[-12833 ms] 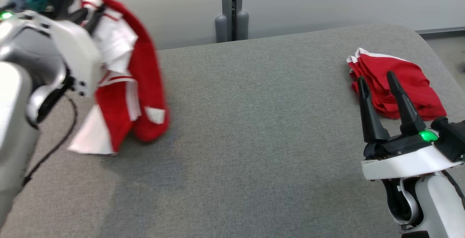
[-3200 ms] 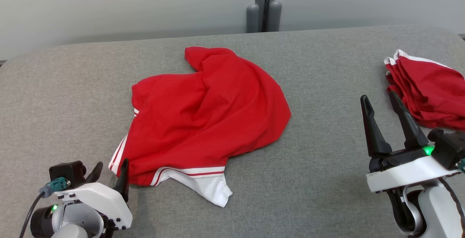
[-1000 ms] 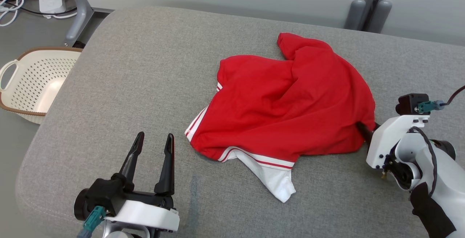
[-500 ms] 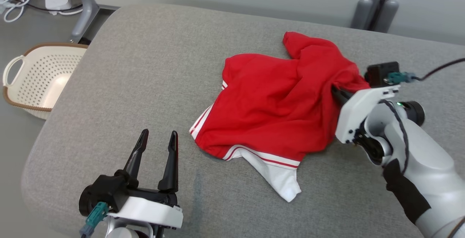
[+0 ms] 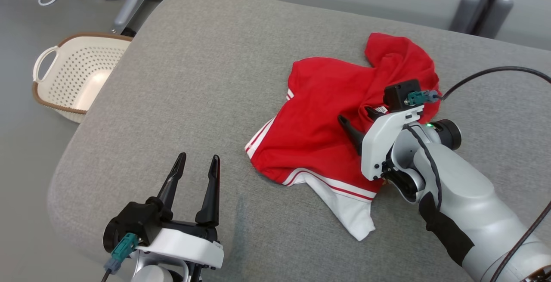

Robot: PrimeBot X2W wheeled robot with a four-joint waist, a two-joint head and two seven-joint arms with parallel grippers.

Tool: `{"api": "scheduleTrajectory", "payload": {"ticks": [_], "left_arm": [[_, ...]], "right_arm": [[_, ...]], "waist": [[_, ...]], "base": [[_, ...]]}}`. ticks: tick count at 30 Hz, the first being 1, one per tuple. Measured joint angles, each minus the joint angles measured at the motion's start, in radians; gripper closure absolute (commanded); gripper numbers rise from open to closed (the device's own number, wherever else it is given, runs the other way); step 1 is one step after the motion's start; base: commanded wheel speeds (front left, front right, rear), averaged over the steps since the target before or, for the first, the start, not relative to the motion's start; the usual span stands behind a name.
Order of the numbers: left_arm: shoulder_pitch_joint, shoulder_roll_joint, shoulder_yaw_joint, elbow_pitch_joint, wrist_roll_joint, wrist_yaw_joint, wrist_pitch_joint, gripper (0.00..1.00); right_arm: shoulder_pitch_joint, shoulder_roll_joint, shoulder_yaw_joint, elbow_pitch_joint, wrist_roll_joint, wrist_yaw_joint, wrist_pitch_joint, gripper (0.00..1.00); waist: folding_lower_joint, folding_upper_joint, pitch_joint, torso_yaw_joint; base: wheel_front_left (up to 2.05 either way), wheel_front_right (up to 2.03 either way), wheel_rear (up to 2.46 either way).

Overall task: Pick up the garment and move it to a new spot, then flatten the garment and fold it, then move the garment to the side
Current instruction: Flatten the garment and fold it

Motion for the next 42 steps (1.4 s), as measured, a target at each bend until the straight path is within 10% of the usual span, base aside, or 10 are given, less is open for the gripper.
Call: {"api": "scheduleTrajectory", "payload": {"ticks": [19, 42], "left_arm": [[0.017, -0.001, 0.030, 0.007, 0.021, -0.012, 0.000, 0.00], [-0.003, 0.000, -0.010, 0.014, -0.008, -0.003, 0.000, 0.00]], "right_arm": [[0.156, -0.215, -0.021, -0.207, 0.159, 0.000, -0.242, 0.00], [0.099, -0.178, 0.117, -0.069, 0.267, 0.000, -0.076, 0.00]], "waist": [[0.0000, 0.0000, -0.077, -0.161], [0.0000, 0.0000, -0.030, -0.041]], "base": [[0.00, 0.00, 0.00], [0.00, 0.00, 0.00]]}}
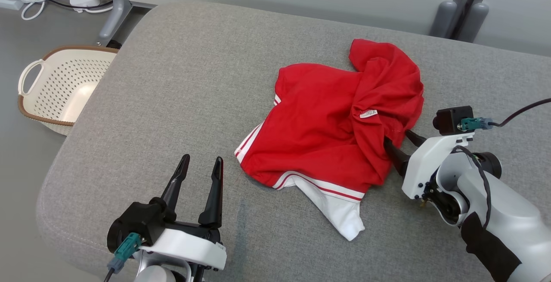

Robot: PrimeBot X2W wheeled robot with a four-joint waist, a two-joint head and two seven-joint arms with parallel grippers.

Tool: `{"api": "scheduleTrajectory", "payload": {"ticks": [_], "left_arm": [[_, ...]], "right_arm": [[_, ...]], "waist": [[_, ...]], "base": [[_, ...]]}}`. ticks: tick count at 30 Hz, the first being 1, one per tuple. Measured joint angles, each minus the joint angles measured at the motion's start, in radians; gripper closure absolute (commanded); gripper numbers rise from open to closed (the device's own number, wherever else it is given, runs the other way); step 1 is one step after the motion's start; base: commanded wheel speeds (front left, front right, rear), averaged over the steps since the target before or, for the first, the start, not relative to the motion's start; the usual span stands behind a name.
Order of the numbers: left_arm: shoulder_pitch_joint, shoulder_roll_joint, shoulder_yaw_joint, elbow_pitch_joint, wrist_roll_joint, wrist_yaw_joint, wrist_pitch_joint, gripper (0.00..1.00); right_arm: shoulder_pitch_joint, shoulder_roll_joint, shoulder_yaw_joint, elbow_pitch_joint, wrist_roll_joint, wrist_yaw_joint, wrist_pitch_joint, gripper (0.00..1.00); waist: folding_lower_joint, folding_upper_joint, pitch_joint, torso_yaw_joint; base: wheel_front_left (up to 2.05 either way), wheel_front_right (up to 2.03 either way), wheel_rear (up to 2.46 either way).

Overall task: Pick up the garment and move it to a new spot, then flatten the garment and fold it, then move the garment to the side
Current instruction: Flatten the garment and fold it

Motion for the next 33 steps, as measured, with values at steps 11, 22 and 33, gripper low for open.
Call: {"api": "scheduleTrajectory", "payload": {"ticks": [11, 22, 33], "left_arm": [[-0.001, 0.000, -0.005, 0.001, -0.004, 0.005, 0.000, 0.00], [0.000, 0.000, 0.004, 0.012, 0.005, 0.005, 0.000, 0.00], [0.023, 0.000, 0.034, 0.022, 0.031, -0.006, 0.000, 0.00]], "right_arm": [[-0.041, 0.055, 0.026, 0.091, 0.046, 0.000, 0.003, 0.83], [-0.050, 0.051, 0.057, 0.085, 0.062, 0.000, -0.102, 1.00], [0.017, -0.047, 0.054, -0.075, 0.126, 0.000, -0.160, 1.00]], "waist": [[0.0000, 0.0000, 0.006, 0.002], [0.0000, 0.0000, -0.015, -0.024], [0.0000, 0.0000, -0.066, -0.123]], "base": [[0.00, 0.00, 0.00], [0.00, 0.00, 0.00], [0.00, 0.00, 0.00]]}}
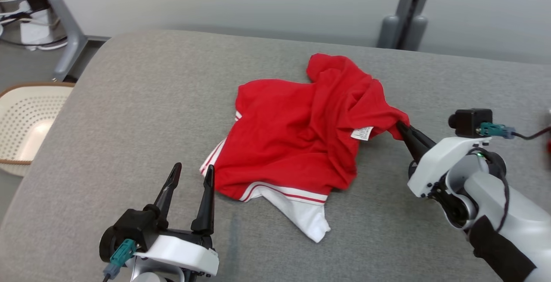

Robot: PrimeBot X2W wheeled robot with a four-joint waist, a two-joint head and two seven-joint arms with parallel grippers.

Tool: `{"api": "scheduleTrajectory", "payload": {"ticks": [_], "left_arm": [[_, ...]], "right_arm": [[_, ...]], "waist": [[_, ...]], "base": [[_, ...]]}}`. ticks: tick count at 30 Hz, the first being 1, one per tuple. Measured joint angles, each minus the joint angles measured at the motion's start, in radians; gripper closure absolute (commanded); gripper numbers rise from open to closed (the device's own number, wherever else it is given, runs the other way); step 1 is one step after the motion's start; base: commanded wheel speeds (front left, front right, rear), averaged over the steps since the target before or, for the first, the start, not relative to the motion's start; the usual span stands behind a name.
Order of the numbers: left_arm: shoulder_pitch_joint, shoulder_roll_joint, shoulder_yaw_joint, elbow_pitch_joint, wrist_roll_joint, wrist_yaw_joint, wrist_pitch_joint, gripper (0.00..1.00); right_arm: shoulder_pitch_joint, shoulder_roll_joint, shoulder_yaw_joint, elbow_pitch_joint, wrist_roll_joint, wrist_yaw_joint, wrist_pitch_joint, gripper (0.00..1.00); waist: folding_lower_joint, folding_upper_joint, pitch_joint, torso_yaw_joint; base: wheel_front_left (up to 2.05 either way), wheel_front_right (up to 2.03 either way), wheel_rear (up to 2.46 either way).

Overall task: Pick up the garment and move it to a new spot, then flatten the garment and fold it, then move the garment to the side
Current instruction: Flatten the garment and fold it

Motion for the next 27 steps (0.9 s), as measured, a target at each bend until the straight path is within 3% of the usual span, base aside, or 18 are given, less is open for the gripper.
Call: {"api": "scheduleTrajectory", "payload": {"ticks": [3, 8, 13, 18, 22, 23, 24, 25, 27], "left_arm": [[0.006, 0.000, 0.004, 0.000, 0.004, -0.003, 0.000, 0.00], [0.011, 0.000, 0.017, 0.001, 0.012, -0.007, 0.000, 0.00], [0.010, 0.000, 0.021, 0.003, 0.018, -0.012, 0.000, 0.00], [0.009, -0.001, 0.022, 0.006, 0.021, -0.012, 0.000, 0.00], [0.008, 0.000, 0.022, 0.010, 0.022, -0.013, 0.000, 0.00], [0.008, 0.000, 0.021, 0.011, 0.022, -0.013, 0.000, 0.00], [0.008, 0.000, 0.021, 0.013, 0.022, -0.013, 0.000, 0.00], [0.007, 0.000, 0.020, 0.014, 0.022, -0.014, 0.000, 0.00], [0.005, 0.000, 0.020, 0.017, 0.022, -0.016, 0.000, 0.00]], "right_arm": [[0.020, -0.035, -0.001, -0.042, 0.011, 0.000, 0.017, 1.00], [0.089, -0.159, -0.014, -0.153, 0.028, 0.000, 0.078, 1.00], [0.162, -0.241, -0.042, -0.216, 0.048, 0.000, 0.140, 1.00], [0.240, -0.286, -0.080, -0.239, 0.067, 0.000, 0.206, 1.00], [0.286, -0.286, -0.098, -0.230, 0.076, 0.000, 0.237, 1.00], [0.296, -0.282, -0.105, -0.221, 0.074, 0.000, 0.242, 0.83], [0.302, -0.277, -0.115, -0.212, 0.070, 0.000, 0.244, 0.22], [0.305, -0.269, -0.124, -0.206, 0.065, 0.000, 0.244, 0.00], [0.313, -0.249, -0.143, -0.202, 0.060, 0.000, 0.239, 0.00]], "waist": [[0.0000, 0.0000, -0.005, -0.023], [0.0000, 0.0000, -0.014, -0.091], [0.0000, 0.0000, -0.013, -0.134], [0.0000, 0.0000, -0.012, -0.160], [0.0000, 0.0000, -0.013, -0.167], [0.0000, 0.0000, -0.014, -0.169], [0.0000, 0.0000, -0.014, -0.171], [0.0000, 0.0000, -0.014, -0.172], [0.0000, 0.0000, -0.014, -0.173]], "base": [[0.00, 0.00, 0.00], [0.00, 0.00, 0.00], [0.00, 0.00, 0.00], [0.00, 0.00, 0.00], [0.00, 0.00, 0.00], [0.00, 0.00, 0.00], [0.00, 0.00, 0.00], [0.00, 0.00, 0.00], [0.00, 0.00, 0.00]]}}
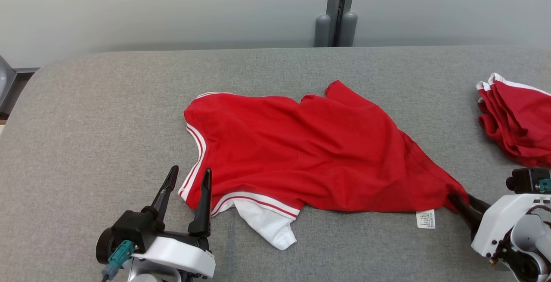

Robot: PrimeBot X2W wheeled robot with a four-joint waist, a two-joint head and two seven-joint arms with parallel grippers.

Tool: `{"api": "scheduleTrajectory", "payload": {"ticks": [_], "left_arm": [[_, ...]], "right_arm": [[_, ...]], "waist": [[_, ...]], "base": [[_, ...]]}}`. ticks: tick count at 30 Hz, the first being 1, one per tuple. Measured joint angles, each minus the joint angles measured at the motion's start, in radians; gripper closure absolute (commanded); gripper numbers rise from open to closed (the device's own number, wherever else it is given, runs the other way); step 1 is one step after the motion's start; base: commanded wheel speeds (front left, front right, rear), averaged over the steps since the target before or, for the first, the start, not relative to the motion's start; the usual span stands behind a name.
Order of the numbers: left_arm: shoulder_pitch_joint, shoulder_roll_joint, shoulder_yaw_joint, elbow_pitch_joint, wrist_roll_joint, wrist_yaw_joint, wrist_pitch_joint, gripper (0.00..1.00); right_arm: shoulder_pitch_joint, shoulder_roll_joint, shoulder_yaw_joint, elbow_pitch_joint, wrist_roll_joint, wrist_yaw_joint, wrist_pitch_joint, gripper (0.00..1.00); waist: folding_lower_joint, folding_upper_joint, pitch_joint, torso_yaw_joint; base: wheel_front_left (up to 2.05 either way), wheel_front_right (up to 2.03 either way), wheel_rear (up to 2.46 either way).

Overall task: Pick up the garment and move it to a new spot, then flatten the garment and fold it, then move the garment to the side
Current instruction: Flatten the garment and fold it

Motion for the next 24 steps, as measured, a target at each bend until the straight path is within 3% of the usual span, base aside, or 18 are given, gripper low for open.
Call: {"api": "scheduleTrajectory", "payload": {"ticks": [9, 15, 24], "left_arm": [[0.002, 0.000, 0.008, 0.007, 0.007, -0.006, 0.000, 0.00], [0.007, 0.000, 0.016, 0.005, 0.012, -0.006, 0.000, 0.00], [0.012, 0.000, 0.029, 0.005, 0.012, -0.014, 0.000, 0.00]], "right_arm": [[0.035, 0.002, -0.145, -0.062, -0.039, 0.000, -0.081, 0.00], [0.078, 0.016, -0.295, -0.149, -0.098, 0.000, -0.228, 0.00], [0.176, 0.195, -0.523, -0.224, -0.288, 0.000, -0.314, 0.00]], "waist": [[0.0000, 0.0000, -0.014, -0.003], [0.0000, 0.0000, -0.019, -0.006], [0.0000, 0.0000, -0.004, -0.003]], "base": [[0.00, 0.00, 0.00], [0.00, 0.00, 0.00], [0.00, 0.00, 0.00]]}}
